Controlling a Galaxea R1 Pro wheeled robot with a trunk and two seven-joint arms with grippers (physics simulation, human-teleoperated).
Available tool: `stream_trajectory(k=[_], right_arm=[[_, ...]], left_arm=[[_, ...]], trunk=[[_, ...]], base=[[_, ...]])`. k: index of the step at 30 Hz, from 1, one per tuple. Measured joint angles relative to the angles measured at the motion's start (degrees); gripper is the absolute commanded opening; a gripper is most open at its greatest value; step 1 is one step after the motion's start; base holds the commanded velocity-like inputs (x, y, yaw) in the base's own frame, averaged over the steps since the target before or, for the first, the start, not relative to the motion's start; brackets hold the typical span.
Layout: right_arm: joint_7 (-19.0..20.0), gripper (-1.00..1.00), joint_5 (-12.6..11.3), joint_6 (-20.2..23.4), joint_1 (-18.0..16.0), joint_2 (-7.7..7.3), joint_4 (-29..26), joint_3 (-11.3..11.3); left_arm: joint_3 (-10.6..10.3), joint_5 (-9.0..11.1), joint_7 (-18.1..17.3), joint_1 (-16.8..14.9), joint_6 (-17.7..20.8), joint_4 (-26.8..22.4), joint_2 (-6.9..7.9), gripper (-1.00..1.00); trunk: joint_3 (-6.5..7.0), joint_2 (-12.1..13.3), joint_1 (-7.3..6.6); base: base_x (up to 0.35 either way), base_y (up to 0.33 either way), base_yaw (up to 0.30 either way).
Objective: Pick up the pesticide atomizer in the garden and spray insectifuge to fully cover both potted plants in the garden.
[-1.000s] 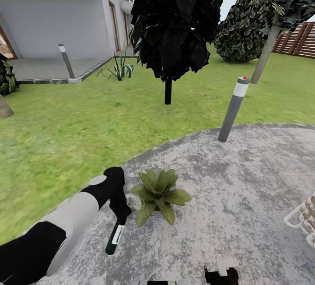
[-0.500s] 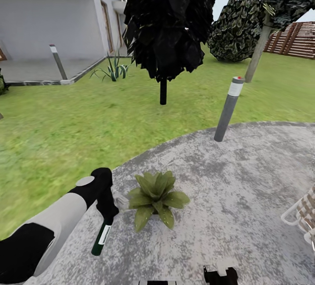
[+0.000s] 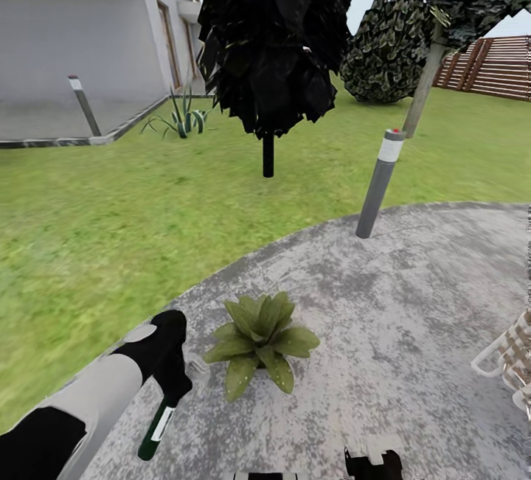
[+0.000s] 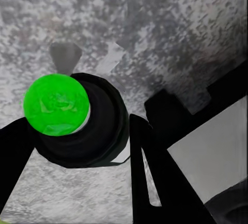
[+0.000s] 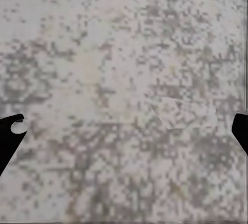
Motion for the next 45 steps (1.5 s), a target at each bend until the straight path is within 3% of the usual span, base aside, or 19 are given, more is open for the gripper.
stream_trajectory(k=[4, 5, 8, 16, 21, 26, 28, 31, 34, 36, 39, 40, 43, 45], right_arm=[[0.0, 1.0, 0.0, 0.0, 0.0, -0.07, 0.0, -0.1], [0.0, 1.0, 0.0, 0.0, 0.0, -0.08, 0.0, -0.1], [0.0, 1.0, 0.0, 0.0, 0.0, -0.09, 0.0, -0.1], [0.0, 1.0, 0.0, 0.0, 0.0, -0.06, 0.0, 0.0], [0.0, 1.0, 0.0, 0.0, 0.0, -0.04, 0.0, 0.0], [0.0, 1.0, 0.0, 0.0, 0.0, 0.0, 0.0, 0.0], [0.0, 1.0, 0.0, 0.0, 0.0, -0.04, 0.0, 0.0], [0.0, 1.0, 0.0, 0.0, 0.0, -0.08, 0.1, 0.0], [0.0, 1.0, 0.1, 0.0, 0.0, -0.14, 0.1, 0.0], [0.1, 1.0, 0.1, 0.0, 0.0, -0.24, 0.1, 0.0], [0.1, 1.0, 0.1, 0.0, 0.0, -0.25, 0.1, 0.0], [0.1, 1.0, 0.1, 0.0, 0.0, -0.26, 0.1, 0.0], [0.0, 1.0, 0.1, 0.0, 0.0, -0.26, 0.1, 0.0], [0.0, 1.0, 0.1, 0.0, 0.0, -0.26, 0.1, 0.0]], left_arm=[[0.2, 4.4, 0.2, 0.1, 0.0, -0.1, -0.31, -1.0], [0.3, 6.7, 0.3, 0.1, 0.0, -0.2, -0.34, -1.0], [1.0, 8.0, 0.6, 0.1, 0.0, -1.6, -0.42, -1.0], [1.5, 7.9, 1.4, 0.1, 0.1, -3.9, 1.13, -1.0], [1.6, 8.3, 3.7, 0.1, 0.2, -3.9, 1.18, -1.0], [1.4, 8.7, 3.6, -0.2, 0.2, -4.0, 0.19, -1.0], [1.3, 8.8, 1.7, -1.0, 0.1, -4.1, -1.11, -1.0], [0.6, 7.2, -5.8, -5.0, -0.2, -3.9, -2.73, -1.0], [0.5, 4.7, -8.8, -8.7, -0.1, -3.5, -2.97, -1.0], [0.5, 1.7, -12.7, -11.7, -0.2, -3.1, -3.18, -1.0], [0.4, -2.4, -13.4, -12.6, -0.2, -3.0, -3.23, -1.0], [0.5, -5.7, -13.4, -12.7, -0.3, -3.0, -3.43, -1.0], [0.5, -8.6, -13.4, -12.8, -0.3, -3.7, -3.53, -1.0], [0.6, -9.0, -13.4, -12.8, -0.3, -3.9, -3.55, -1.0]], trunk=[[0.0, 0.0, 0.0], [0.0, 0.0, 0.0], [0.0, 0.0, 0.0], [0.0, 0.0, 0.0], [0.0, 0.0, 0.0], [0.0, 0.0, 0.0], [0.0, 0.0, 0.0], [0.01, 0.0, -0.01], [0.01, 0.0, 0.0], [0.0, 0.0, 0.0], [0.0, 0.0, 0.0], [0.0, 0.0, 0.0], [0.0, 0.0, 0.0], [0.0, 0.0, -0.01]], base=[[0.0, 0.0, -0.271], [0.0, 0.0, -0.288], [0.0, 0.0, -0.206], [0.0, 0.049, -0.021], [0.0, 0.272, -0.209], [0.0, 0.104, -0.075], [0.0, 0.008, -0.006], [0.0, 0.001, -0.001], [0.0, 0.0, 0.0], [0.0, 0.0, 0.0], [0.0, 0.0, 0.0], [0.0, 0.0, 0.0], [0.006, 0.002, 0.0], [0.155, 0.056, 0.0]])
